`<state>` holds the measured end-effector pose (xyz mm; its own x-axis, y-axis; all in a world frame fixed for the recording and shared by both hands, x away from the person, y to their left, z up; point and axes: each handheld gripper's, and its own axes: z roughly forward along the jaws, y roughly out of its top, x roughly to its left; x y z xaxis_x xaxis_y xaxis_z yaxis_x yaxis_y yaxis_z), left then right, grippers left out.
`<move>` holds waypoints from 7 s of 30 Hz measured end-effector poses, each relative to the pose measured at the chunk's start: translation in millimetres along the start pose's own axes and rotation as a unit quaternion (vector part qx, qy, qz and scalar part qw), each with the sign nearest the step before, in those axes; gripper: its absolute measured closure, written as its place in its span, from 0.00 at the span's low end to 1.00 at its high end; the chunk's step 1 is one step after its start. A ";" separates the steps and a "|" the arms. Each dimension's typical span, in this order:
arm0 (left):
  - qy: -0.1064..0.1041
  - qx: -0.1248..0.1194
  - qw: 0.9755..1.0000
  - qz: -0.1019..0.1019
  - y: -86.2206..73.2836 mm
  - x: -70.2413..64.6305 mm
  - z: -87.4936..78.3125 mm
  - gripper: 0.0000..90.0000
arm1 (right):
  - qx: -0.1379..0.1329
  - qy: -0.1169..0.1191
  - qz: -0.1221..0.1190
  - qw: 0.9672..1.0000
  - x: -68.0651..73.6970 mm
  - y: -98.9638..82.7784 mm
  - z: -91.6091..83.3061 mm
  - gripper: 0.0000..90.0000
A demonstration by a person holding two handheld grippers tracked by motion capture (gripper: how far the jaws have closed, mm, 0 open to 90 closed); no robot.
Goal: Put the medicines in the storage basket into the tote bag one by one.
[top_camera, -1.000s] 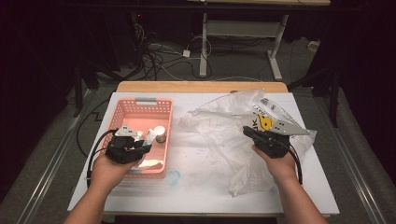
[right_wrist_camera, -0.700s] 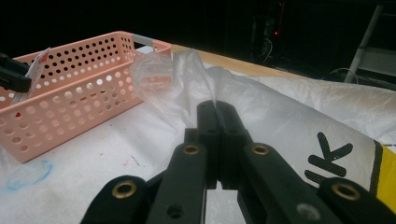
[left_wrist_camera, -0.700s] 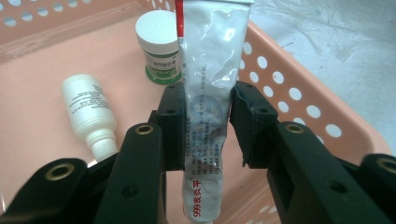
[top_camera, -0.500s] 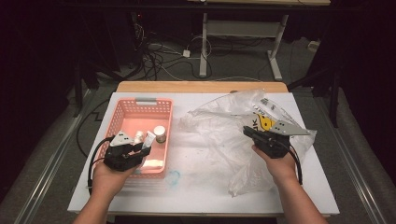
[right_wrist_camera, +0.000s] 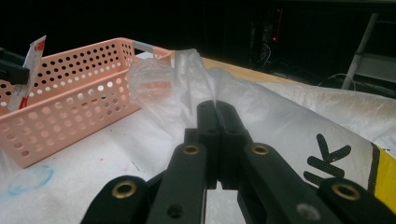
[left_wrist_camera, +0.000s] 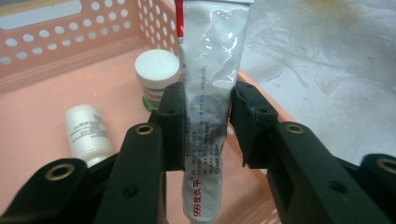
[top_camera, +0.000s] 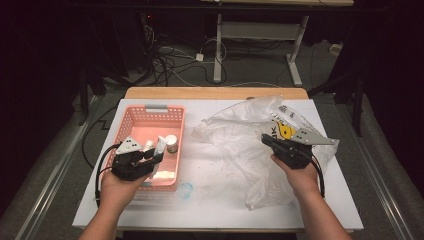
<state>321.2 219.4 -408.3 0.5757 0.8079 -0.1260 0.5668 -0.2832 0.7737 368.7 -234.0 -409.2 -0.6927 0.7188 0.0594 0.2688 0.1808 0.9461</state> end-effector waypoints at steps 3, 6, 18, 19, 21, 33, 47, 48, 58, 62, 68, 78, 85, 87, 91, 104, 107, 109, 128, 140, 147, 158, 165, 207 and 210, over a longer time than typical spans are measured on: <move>-0.003 -0.003 1.000 0.004 4.1 -2.8 -1.2 0.72 | 0.000 0.000 0.000 1.000 -0.1 0.1 -0.1 1.00; -0.005 -0.010 1.000 0.014 10.2 -7.0 -2.8 0.72 | -0.001 0.001 -0.002 1.000 0.7 0.7 -0.3 1.00; -0.018 -0.035 0.999 0.031 37.1 -25.8 -4.8 0.72 | -0.003 0.002 -0.005 1.000 1.9 1.7 -0.7 1.00; -0.018 -0.035 0.999 0.031 37.1 -25.8 -4.8 0.72 | -0.003 0.002 -0.005 1.000 1.9 1.7 -0.7 1.00; -0.023 -0.040 0.998 0.033 41.1 -28.8 -5.3 0.72 | -0.002 0.002 -0.006 1.000 2.0 1.6 -0.6 1.00; -0.059 -0.056 0.995 0.053 61.6 -56.8 5.2 0.72 | -0.006 0.000 -0.006 1.000 2.8 2.8 -2.8 1.00; -0.104 -0.043 0.990 0.083 65.8 -100.7 45.2 0.72 | -0.006 -0.004 -0.009 1.000 14.6 0.3 -7.1 1.00; -0.111 -0.043 0.989 0.088 66.0 -106.2 50.3 0.72 | -0.007 -0.006 -0.004 1.000 17.5 1.1 -9.4 1.00; -0.131 -0.038 0.985 0.107 66.8 -130.1 72.4 0.72 | -0.005 -0.005 -0.019 1.000 34.0 6.2 -14.5 1.00; -0.131 -0.037 0.985 0.107 66.6 -134.4 80.1 0.72 | -0.015 -0.002 -0.013 1.000 34.6 5.1 -13.1 1.00; -0.126 -0.026 0.986 0.104 64.9 -138.9 99.3 0.72 | -0.017 0.005 -0.013 1.000 33.5 4.2 -10.4 1.00; -0.114 -0.007 0.989 0.090 59.6 -137.3 137.0 0.72 | -0.033 0.005 -0.015 0.999 28.5 10.8 -14.9 1.00; -0.107 -0.003 0.991 0.076 62.3 -134.3 163.0 0.72 | -0.042 0.006 -0.015 0.999 28.0 14.6 -18.3 1.00; -0.107 -0.006 0.992 0.071 63.2 -134.7 169.8 0.72 | -0.042 0.006 -0.016 0.999 27.3 14.6 -18.5 1.00; -0.104 -0.016 0.992 0.073 65.9 -138.3 178.8 0.72 | -0.044 0.002 -0.012 0.999 24.2 14.2 -18.9 1.00; -0.093 -0.007 0.993 0.065 69.2 -142.3 215.4 0.71 | -0.043 -0.004 -0.008 0.999 17.5 11.6 -19.5 1.00; -0.094 -0.005 0.994 0.061 68.5 -141.8 218.7 0.71 | -0.042 -0.004 -0.005 0.999 16.6 10.9 -19.3 1.00; -0.098 -0.003 0.994 0.057 68.0 -141.4 220.8 0.71 | -0.040 -0.004 -0.003 0.999 16.3 10.2 -18.8 1.00; -0.145 -0.009 0.987 0.066 55.2 -142.6 172.5 0.40 | -0.031 -0.005 -0.012 0.999 16.3 6.5 -21.4 1.00; -0.160 -0.009 0.984 0.075 35.9 -142.5 132.1 0.15 | -0.030 -0.005 -0.018 0.999 19.7 6.4 -23.5 1.00; -0.161 -0.014 0.984 0.080 28.4 -140.8 111.0 0.00 | -0.031 -0.007 -0.018 0.999 19.6 6.6 -24.6 1.00; -0.132 -0.025 0.988 0.071 20.2 -115.3 74.6 0.00 | -0.030 -0.008 -0.018 0.999 18.9 5.9 -24.4 1.00; -0.114 -0.028 0.991 0.059 11.1 -94.3 53.7 0.00 | -0.029 -0.010 -0.014 0.999 18.7 5.5 -25.0 1.00; 0.004 -0.056 0.998 -0.017 0.4 -12.3 5.9 0.00 | -0.031 -0.011 -0.016 0.999 15.9 4.5 -27.5 1.00; -0.002 -0.062 0.998 -0.017 6.2 -11.3 6.8 0.00 | -0.033 -0.010 -0.012 0.999 15.5 5.0 -28.7 1.00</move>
<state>322.2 205.0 -406.3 0.5595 0.8142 -0.1552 0.5082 -0.1891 0.8402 340.2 -241.2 -394.4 -0.6846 0.7283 0.0304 0.2074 0.1547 0.9659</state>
